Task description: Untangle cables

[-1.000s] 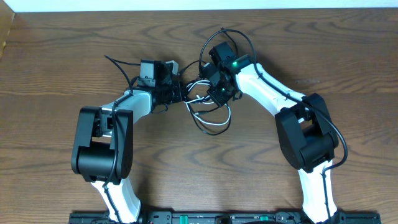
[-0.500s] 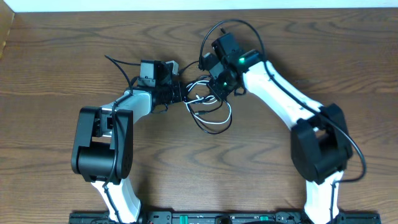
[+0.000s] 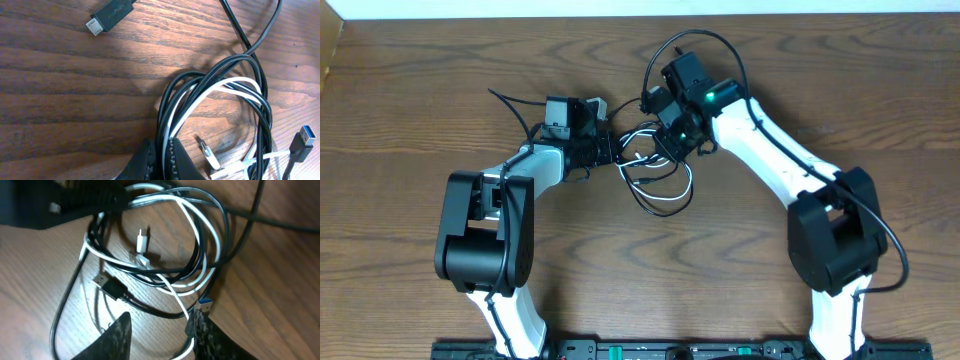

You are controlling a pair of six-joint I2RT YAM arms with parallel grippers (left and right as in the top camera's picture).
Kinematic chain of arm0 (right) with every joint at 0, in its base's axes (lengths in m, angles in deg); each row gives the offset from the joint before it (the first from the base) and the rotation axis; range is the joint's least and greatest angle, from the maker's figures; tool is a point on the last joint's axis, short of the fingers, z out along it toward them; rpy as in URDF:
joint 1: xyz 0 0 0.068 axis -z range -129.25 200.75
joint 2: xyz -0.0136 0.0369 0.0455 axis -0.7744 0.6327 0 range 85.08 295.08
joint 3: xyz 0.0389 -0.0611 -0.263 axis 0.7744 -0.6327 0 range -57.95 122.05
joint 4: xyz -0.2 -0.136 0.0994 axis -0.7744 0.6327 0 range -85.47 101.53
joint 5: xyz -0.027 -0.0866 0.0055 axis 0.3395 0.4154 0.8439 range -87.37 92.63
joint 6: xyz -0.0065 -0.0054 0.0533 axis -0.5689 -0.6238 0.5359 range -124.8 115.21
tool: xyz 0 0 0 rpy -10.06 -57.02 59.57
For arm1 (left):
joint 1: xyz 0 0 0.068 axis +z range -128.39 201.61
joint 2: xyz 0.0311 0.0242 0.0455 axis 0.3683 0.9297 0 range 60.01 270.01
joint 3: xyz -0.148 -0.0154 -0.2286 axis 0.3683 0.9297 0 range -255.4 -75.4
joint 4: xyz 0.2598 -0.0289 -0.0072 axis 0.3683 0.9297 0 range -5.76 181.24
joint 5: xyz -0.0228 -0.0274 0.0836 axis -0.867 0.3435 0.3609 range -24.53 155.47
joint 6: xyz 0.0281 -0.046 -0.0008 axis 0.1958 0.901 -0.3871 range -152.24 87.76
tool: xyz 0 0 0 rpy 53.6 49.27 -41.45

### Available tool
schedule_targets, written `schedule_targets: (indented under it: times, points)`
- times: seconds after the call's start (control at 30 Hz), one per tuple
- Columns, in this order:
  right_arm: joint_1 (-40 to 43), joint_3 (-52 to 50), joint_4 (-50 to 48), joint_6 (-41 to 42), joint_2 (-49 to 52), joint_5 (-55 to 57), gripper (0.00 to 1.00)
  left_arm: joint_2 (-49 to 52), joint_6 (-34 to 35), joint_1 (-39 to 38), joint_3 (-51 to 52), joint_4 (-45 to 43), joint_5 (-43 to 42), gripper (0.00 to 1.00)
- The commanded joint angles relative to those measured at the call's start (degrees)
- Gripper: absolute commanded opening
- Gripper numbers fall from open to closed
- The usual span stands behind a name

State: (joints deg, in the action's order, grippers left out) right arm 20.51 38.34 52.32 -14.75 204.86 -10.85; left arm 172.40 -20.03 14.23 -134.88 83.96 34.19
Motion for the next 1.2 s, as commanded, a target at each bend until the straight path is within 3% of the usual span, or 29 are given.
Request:
schedule_targets:
  times: [0.0,0.47,0.83,0.9,1.0,1.17]
  points:
    - [0.2,0.0,-0.7,-0.5,2.5,-0.2,0.37,-0.1,-0.1,0.2,0.5,0.1,0.3,0.08]
    - [-0.1,-0.5,-2.8,-2.1,6.3,5.0,0.3,-0.1,-0.1,0.2,0.5,0.0,0.3,0.08]
    - [-0.2,-4.5,-6.9,-2.1,6.3,5.0,0.32,-0.1,-0.1,0.2,0.5,0.1,0.3,0.08]
    - [-0.2,-4.5,-6.7,-2.1,6.3,4.9,0.27,-0.1,-0.1,0.2,0.5,0.1,0.3,0.08]
    - [-0.2,-4.5,-6.7,-2.1,6.3,4.6,0.06,-0.1,-0.1,0.2,0.5,0.1,0.3,0.08]
    - [-0.2,-4.5,-6.4,-2.1,6.3,2.4,0.04,-0.1,-0.1,0.2,0.5,0.0,0.3,0.08]
